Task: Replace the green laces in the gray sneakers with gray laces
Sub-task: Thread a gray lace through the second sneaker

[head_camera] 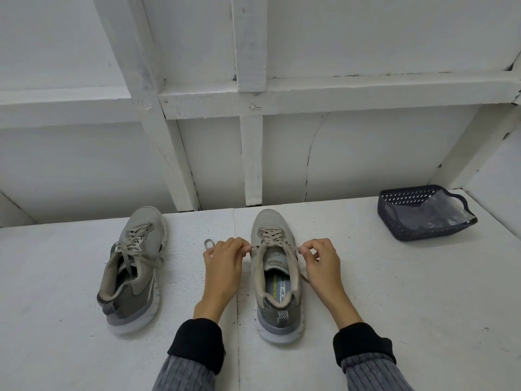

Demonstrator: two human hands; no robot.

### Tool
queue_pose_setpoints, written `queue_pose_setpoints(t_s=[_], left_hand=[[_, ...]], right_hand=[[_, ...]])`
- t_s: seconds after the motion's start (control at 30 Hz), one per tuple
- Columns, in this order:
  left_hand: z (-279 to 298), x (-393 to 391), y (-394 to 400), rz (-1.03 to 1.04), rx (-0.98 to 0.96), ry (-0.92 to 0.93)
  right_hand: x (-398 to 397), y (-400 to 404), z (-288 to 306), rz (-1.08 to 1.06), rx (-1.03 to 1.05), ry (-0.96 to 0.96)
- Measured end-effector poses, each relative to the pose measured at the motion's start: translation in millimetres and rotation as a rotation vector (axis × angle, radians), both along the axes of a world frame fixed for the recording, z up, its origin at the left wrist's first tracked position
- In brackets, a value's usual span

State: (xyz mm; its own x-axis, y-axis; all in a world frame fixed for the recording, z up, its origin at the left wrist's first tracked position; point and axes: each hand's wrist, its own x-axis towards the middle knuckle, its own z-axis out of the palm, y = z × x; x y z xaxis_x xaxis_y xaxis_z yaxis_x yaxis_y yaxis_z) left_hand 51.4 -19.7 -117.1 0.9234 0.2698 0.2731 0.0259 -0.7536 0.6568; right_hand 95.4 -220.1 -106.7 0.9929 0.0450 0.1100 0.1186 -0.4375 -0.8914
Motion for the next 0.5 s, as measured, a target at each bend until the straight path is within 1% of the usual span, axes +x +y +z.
queue_pose_setpoints(t_s=[0.03, 0.07, 0.17, 0.2, 0.27, 0.33, 0.43, 0.5], left_hand=[[0, 1, 2, -0.005, -0.025, 0.017], [-1, 1, 4, -0.039, -0.098, 0.03], [9, -2, 1, -0.131, -0.542, 0.112], [14, -4, 1, -0.144, -0.662, 0.127], [29, -4, 2, -0.175, -0.842, 0.119], [43, -4, 1, -0.231, -0.999, 0.054], [66, -4, -3, -0.297, -1.103, -0.052], [76, -2, -5, -0.332, -1.085, -0.104]], right_hand=[[0, -1, 0, -0.015, -0.007, -0.003], [-1, 0, 0, -0.021, -0.01, 0.001], [-2, 0, -3, -0.025, -0.001, 0.035], [-2, 0, -2, -0.023, 0.01, 0.043], [-3, 0, 2, -0.027, 0.044, 0.029], [-3, 2, 8, -0.041, 0.085, 0.008], [-4, 7, 18, -0.058, 0.159, -0.001], [-4, 9, 23, -0.072, 0.204, -0.01]])
